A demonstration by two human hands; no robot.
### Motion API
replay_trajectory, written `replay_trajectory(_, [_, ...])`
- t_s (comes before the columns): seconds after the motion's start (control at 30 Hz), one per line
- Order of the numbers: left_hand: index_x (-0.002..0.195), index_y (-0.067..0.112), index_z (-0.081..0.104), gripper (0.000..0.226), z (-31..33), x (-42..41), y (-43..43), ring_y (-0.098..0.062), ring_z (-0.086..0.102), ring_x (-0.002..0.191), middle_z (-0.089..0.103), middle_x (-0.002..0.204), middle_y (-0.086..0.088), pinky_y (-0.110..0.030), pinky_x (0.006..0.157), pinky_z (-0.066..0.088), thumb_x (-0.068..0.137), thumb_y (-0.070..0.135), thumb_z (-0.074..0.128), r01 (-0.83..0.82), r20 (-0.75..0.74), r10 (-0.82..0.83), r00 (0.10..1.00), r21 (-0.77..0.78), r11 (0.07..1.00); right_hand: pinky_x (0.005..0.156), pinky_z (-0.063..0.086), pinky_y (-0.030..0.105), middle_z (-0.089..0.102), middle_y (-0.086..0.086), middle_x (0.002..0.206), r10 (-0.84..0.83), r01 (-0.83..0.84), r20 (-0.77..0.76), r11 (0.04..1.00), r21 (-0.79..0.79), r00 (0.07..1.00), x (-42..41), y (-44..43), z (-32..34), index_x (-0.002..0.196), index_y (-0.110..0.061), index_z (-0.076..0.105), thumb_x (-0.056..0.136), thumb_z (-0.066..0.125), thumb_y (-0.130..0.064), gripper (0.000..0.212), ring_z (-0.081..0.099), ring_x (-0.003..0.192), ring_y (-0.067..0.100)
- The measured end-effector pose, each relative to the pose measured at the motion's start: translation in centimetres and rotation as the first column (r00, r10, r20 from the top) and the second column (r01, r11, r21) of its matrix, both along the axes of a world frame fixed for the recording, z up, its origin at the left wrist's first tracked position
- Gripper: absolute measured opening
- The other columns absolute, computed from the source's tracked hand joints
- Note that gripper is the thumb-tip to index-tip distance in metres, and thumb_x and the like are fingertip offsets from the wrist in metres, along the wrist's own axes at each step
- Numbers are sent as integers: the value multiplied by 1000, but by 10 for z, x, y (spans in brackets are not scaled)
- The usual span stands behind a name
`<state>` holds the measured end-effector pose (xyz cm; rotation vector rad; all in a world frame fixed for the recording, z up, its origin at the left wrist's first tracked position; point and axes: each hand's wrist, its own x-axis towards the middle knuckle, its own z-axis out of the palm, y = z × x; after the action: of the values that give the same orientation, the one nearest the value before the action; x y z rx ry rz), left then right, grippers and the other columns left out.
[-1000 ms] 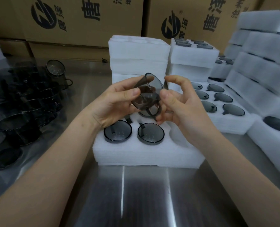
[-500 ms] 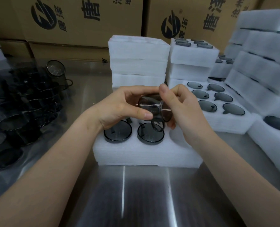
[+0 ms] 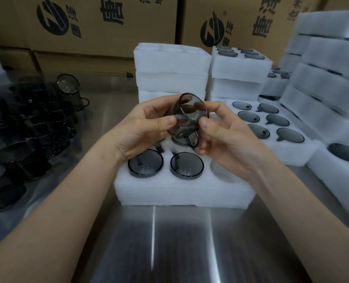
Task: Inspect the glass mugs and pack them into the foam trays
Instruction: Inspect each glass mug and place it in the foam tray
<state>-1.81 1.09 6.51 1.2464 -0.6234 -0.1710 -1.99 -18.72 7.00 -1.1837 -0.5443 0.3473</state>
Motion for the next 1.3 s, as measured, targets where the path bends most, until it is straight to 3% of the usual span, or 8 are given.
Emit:
replay_trajectory(0.17, [127, 1, 53, 52, -2, 0, -4, -21, 62, 111, 65, 120, -8, -28, 89, 49, 77, -2, 68, -119, 59, 113, 992, 121, 985, 46, 35, 24, 60, 2, 70, -237, 246, 84, 961, -129, 968, -2, 7, -2, 100, -17, 52, 69, 79, -22, 42, 48, 50, 14])
replay_trajectory(0.4, [130, 22, 57, 60, 0, -1, -4, -18, 61, 108, 65, 113, -4, -31, 89, 49, 73, 15, 74, -151, 78, 140, 987, 158, 976, 46, 39, 27, 59, -2, 68, -303, 315, 103, 939, -136, 948, -3, 11, -1, 99, -17, 60, 85, 62, -49, 35, 50, 49, 11])
replay_trajectory(0.57, [114, 16, 51, 51, -4, 6, 1, -33, 63, 105, 67, 110, -15, -44, 95, 52, 69, 6, 72, -174, -73, 166, 983, -118, 978, 53, 51, 33, 60, 8, 92, -241, 242, -33, 970, 14, 970, 1, 4, 4, 126, -11, 55, 105, 40, -25, 30, 61, 64, 21])
replay_trajectory(0.63, [123, 13, 45, 59, -6, 7, 1, -32, 64, 105, 66, 110, -16, -43, 93, 52, 71, -4, 67, -187, -115, 168, 979, -186, 965, 57, 54, 34, 59, 15, 104, -213, 212, -39, 977, -8, 976, 2, 3, 4, 128, -12, 56, 102, 43, -9, 30, 66, 71, 25])
replay_trajectory(0.8, [123, 2, 53, 53, -6, 6, 0, -31, 60, 109, 59, 116, -18, -41, 99, 48, 73, -9, 62, -115, -45, 111, 993, -107, 988, 76, 56, 38, 53, 25, 131, -149, 157, 90, 983, -90, 985, 0, 6, -1, 137, -16, 52, 88, 59, 7, 55, 68, 97, 34])
replay_trajectory(0.9, [130, -3, 47, 61, -7, 6, 1, -37, 54, 117, 53, 124, -26, -49, 109, 39, 72, -11, 63, -118, -24, 117, 993, -49, 992, 75, 57, 34, 59, 15, 119, -159, 167, 139, 985, -49, 977, -2, 5, 0, 133, -14, 55, 76, 70, -9, 60, 70, 93, 27])
replay_trajectory(1.03, [127, 2, 51, 59, -5, 4, -1, -31, 57, 118, 59, 124, -19, -40, 104, 44, 70, -10, 64, -111, 1, 111, 994, 42, 993, 59, 57, 34, 57, 8, 104, -244, 267, 243, 961, -67, 939, -5, 5, 0, 117, -19, 59, 68, 74, -16, 51, 65, 68, 20])
replay_trajectory(1.3, [115, 16, 60, 64, -2, 0, -6, -28, 62, 115, 67, 118, -2, -37, 96, 52, 60, -12, 74, -128, 68, 116, 991, 215, 968, 33, 38, 24, 61, -7, 72, -399, 446, 293, 888, -110, 869, -9, 6, 0, 85, -19, 54, 79, 74, -37, 27, 51, 38, 20])
